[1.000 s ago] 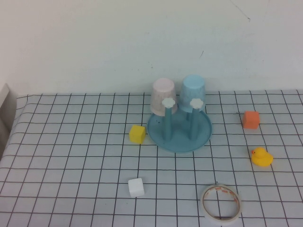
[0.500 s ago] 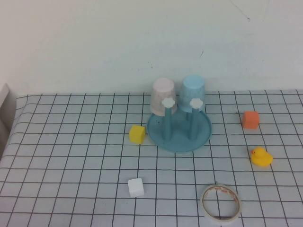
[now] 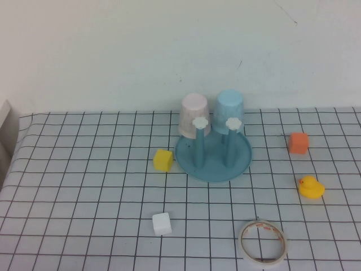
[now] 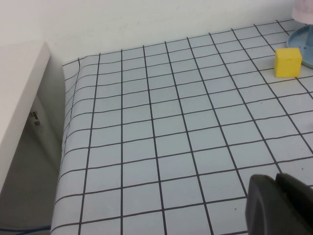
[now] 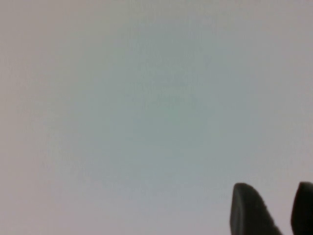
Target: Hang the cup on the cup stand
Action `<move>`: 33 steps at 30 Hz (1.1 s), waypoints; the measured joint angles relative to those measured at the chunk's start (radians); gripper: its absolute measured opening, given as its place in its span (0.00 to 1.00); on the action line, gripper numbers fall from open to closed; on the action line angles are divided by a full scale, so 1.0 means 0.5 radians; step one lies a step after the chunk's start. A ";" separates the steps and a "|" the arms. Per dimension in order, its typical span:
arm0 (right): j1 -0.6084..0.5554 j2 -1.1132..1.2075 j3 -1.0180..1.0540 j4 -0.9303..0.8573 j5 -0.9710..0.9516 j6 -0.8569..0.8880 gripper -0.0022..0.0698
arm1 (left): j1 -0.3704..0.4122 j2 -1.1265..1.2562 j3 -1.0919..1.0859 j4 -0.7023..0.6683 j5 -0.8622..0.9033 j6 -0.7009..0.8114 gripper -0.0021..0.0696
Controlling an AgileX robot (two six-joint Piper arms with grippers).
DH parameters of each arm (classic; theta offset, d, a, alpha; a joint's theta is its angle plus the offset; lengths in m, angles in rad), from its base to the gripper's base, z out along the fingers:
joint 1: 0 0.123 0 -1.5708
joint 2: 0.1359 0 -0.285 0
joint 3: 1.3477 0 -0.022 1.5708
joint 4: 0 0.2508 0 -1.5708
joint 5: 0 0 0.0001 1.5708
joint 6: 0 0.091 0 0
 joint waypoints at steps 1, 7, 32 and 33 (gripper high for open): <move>-0.080 -0.061 0.013 0.000 -0.014 0.147 0.31 | 0.000 0.000 0.000 0.000 0.000 0.000 0.03; -0.458 -0.320 0.030 0.000 -0.065 0.398 0.31 | 0.000 0.000 0.000 0.000 0.000 0.000 0.03; -0.982 -0.455 0.720 -3.540 2.082 3.181 0.17 | 0.000 0.000 0.000 0.000 0.000 -0.004 0.03; -0.982 -0.455 0.786 -3.659 2.087 3.308 0.15 | 0.000 0.000 0.000 0.000 0.000 -0.004 0.03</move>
